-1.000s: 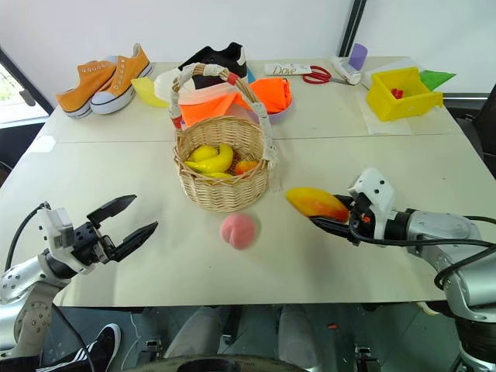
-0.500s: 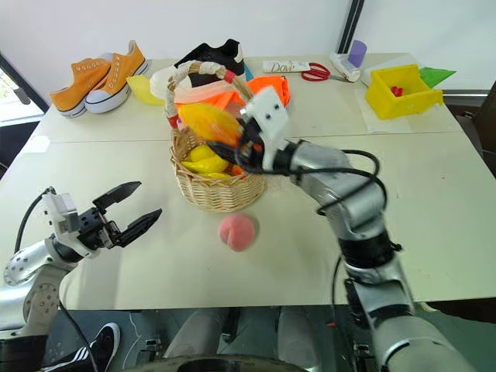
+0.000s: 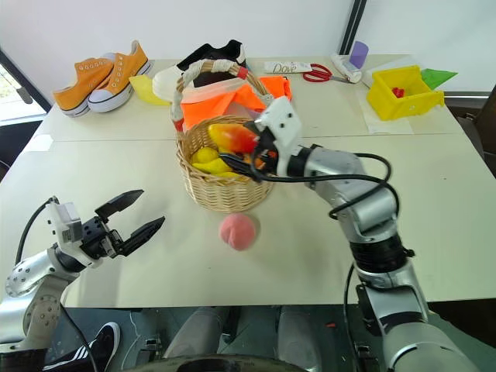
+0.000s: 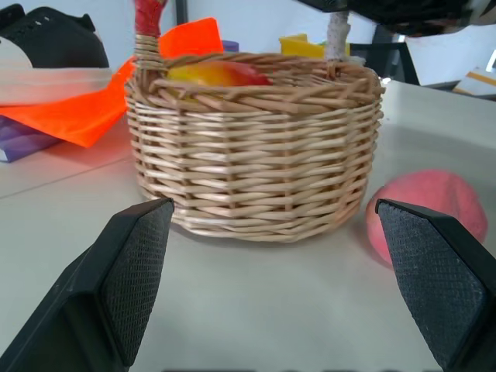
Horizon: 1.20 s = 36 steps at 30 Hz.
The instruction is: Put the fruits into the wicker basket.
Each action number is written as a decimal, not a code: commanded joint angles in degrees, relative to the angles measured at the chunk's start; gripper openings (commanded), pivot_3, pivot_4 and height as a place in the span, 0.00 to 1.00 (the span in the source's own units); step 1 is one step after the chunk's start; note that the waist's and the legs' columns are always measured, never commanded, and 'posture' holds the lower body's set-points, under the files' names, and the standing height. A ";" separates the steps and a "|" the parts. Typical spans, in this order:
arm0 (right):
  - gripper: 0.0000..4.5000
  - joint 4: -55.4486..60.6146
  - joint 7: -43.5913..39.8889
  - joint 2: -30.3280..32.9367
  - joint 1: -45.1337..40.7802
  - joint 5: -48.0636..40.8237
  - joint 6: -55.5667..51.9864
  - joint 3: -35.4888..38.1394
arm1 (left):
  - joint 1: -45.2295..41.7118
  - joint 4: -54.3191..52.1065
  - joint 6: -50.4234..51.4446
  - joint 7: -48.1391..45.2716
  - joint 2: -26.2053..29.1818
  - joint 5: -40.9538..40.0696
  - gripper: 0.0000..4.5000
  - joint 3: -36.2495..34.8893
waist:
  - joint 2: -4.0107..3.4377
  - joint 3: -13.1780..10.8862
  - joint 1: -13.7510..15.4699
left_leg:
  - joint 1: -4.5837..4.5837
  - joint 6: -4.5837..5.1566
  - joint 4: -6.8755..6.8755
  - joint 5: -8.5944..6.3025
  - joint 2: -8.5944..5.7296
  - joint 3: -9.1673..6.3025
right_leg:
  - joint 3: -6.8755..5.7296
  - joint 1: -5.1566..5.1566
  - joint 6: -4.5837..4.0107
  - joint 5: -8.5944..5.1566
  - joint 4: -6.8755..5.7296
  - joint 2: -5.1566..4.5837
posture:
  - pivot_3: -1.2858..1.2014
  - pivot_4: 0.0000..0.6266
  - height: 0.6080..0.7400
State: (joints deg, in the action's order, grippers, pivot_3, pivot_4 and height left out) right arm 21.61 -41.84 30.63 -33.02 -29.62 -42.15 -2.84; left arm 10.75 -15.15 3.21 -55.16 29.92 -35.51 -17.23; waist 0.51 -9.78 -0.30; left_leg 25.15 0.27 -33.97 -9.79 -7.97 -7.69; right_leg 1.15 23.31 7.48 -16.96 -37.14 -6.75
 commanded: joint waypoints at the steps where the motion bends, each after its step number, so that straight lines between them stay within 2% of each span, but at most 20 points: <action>1: 1.00 7.02 -11.20 7.71 6.31 -7.08 -0.48 4.02 | -0.51 -1.81 0.44 -1.64 1.87 -1.58 1.00 -1.11 | 0.01 0.01 0.04 | 0.00 0.00 0.00 0.00 0.00 0.00 | -0.01 -0.01 0.00 0.00 0.00 -0.01 | 0.52 0.24 1.00; 3: 1.00 9.09 -14.50 11.33 10.52 -9.75 -1.24 4.81 | -0.28 -1.94 1.42 -3.36 3.22 -2.62 1.00 -1.18 | 0.01 0.01 -0.22 | 0.00 0.01 0.00 -0.01 0.03 0.00 | -0.04 -0.04 -0.02 -0.01 0.02 -0.01 | 0.52 0.24 1.00; 5: 1.00 9.49 -17.15 14.22 14.26 -5.15 4.10 2.12 | 0.41 -2.23 2.23 -5.29 4.54 -3.55 1.00 -1.33 | 0.00 0.01 -0.68 | 0.01 0.01 0.00 -0.01 0.05 0.02 | 0.00 -0.16 -0.12 -0.07 -0.01 -0.02 | 0.52 0.24 1.00; 9: 1.00 7.75 -18.50 14.12 16.75 0.67 10.45 -3.51 | 2.64 -2.02 1.70 -9.06 6.72 -2.71 1.00 -1.08 | -0.01 0.01 -0.86 | 0.00 -0.02 0.00 -0.03 0.17 0.10 | 0.04 -0.15 -0.23 -0.10 -0.02 0.04 | 0.52 0.24 1.00; 17: 1.00 2.09 -21.63 10.04 15.81 8.60 22.77 -11.86 | 3.07 -2.05 1.03 -9.81 6.77 -1.81 1.00 -1.37 | 0.03 0.02 -0.16 | 0.00 -0.06 -0.12 -0.06 0.12 0.09 | 0.00 -0.10 -0.23 -0.11 0.11 0.00 | 0.52 0.24 1.00; 23: 1.00 -6.45 -21.29 3.72 11.50 14.79 32.31 -15.88 | 4.65 -3.77 0.82 -8.80 5.68 -1.67 1.00 -1.36 | 0.04 0.02 -0.65 | -0.02 -0.07 -0.13 -0.06 0.18 0.09 | 0.01 -0.07 -0.24 -0.09 0.00 0.08 | 0.52 0.24 1.00; 30: 1.00 -10.71 -21.86 -0.62 9.45 16.13 33.22 -17.93 | 5.79 -5.08 0.42 -8.02 4.93 -1.60 1.00 -0.65 | 0.05 0.03 -0.29 | -0.02 -0.07 -0.14 -0.06 0.15 0.07 | 0.00 -0.08 -0.20 -0.07 0.02 0.09 | 0.52 0.24 1.00; 36: 1.00 -16.47 -21.54 -1.96 8.39 20.25 34.83 -20.07 | 5.63 -5.07 0.34 -7.62 4.42 -1.40 1.00 -0.19 | 0.05 0.03 -0.40 | -0.07 -0.08 -0.14 -0.06 0.16 0.07 | 0.02 -0.08 -0.19 -0.06 -0.02 0.11 | 0.52 0.24 1.00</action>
State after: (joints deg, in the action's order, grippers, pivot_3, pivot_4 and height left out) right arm 5.46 -63.41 28.94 -23.60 -10.45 -8.52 -22.48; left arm 16.20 -18.51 4.47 -63.03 34.59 -36.78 -17.05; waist 0.56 -9.75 -0.70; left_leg 25.08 0.20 -34.11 -9.85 -7.82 -7.62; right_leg 1.17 23.23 7.31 -17.01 -37.17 -6.64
